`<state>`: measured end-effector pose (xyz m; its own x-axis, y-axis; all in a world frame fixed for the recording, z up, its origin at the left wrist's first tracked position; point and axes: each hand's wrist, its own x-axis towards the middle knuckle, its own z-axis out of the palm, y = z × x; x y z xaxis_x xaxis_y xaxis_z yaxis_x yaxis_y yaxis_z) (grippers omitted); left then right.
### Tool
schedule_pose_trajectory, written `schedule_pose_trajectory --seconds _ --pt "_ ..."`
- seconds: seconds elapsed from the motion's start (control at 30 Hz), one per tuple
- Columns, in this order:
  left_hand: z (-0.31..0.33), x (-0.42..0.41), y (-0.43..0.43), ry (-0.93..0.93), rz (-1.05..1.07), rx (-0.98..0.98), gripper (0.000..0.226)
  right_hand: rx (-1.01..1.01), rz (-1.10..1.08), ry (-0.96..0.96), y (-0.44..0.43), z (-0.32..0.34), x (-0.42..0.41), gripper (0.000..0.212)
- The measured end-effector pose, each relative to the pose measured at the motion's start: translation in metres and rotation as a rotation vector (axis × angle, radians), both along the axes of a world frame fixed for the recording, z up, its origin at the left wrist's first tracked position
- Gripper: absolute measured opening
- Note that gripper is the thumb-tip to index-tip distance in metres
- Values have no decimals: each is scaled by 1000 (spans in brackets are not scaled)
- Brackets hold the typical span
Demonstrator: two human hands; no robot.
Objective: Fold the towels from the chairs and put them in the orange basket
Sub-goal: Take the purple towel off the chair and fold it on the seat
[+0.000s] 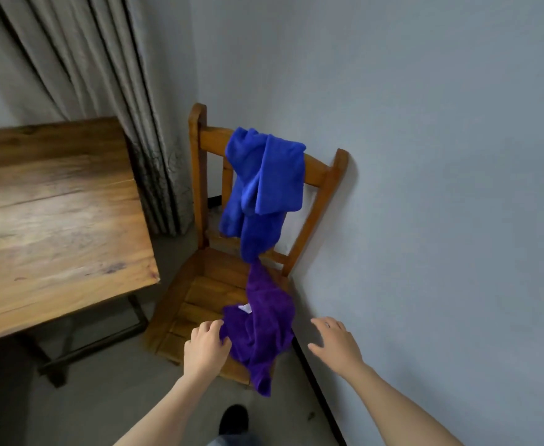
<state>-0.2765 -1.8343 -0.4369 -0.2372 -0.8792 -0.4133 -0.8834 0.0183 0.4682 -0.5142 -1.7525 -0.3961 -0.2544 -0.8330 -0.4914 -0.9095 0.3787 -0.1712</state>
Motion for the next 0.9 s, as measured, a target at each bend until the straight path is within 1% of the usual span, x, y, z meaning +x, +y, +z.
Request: schedule_pose_trajectory --seconds 0.2,0.43,0.6,0.73,0.9 --pt "-20 8 -9 -59 85 37 45 106 152 -74 -36 -45 11 56" --pt "-70 -16 -5 -119 144 162 46 185 259 -181 -72 -109 3 56" --pt "-116 -48 0 -92 134 231 44 223 240 -207 -83 -165 -15 58" --pt "-156 -68 1 -102 117 266 51 228 187 -237 -86 -205 -24 64" --pt "-204 -91 -9 -85 104 253 62 167 101 -291 -100 -251 -26 71"
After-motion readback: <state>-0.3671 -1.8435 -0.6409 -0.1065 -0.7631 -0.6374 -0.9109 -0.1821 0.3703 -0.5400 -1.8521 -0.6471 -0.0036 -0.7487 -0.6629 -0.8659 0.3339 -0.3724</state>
